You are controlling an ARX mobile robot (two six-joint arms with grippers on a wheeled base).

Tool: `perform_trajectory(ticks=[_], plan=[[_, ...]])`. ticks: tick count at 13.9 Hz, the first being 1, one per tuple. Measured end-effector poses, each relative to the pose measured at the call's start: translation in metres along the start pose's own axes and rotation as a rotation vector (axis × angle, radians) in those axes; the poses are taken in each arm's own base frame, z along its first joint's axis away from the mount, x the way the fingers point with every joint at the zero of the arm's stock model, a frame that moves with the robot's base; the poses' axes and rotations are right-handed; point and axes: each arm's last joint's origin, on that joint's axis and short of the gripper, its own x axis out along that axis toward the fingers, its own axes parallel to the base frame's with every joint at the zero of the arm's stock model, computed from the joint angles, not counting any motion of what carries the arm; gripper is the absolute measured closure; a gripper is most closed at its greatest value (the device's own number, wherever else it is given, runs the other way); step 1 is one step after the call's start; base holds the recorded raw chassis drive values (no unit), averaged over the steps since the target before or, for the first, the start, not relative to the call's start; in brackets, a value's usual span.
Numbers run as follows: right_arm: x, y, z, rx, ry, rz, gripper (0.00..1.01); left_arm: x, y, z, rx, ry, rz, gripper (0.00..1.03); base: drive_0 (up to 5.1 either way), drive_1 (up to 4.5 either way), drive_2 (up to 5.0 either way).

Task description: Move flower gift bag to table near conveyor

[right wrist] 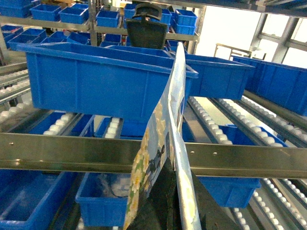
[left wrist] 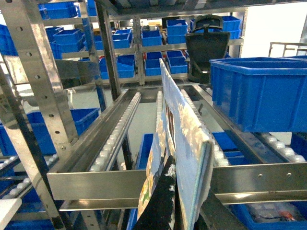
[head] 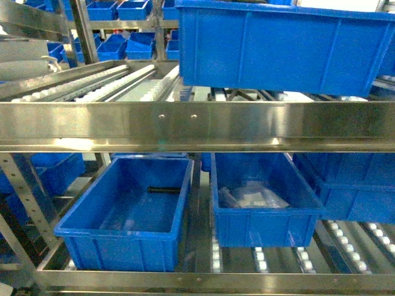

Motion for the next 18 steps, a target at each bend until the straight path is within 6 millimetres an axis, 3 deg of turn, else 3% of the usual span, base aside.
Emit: perform_trajectory(ticks=[18], plan=[[0.0003,0.0000,-0.0003,0.000,0.002,0.000,0.99,0.0001,-0.0001,0.0000,0.000,0.000,0.000,1.01,-4.8,2.24,2.8]])
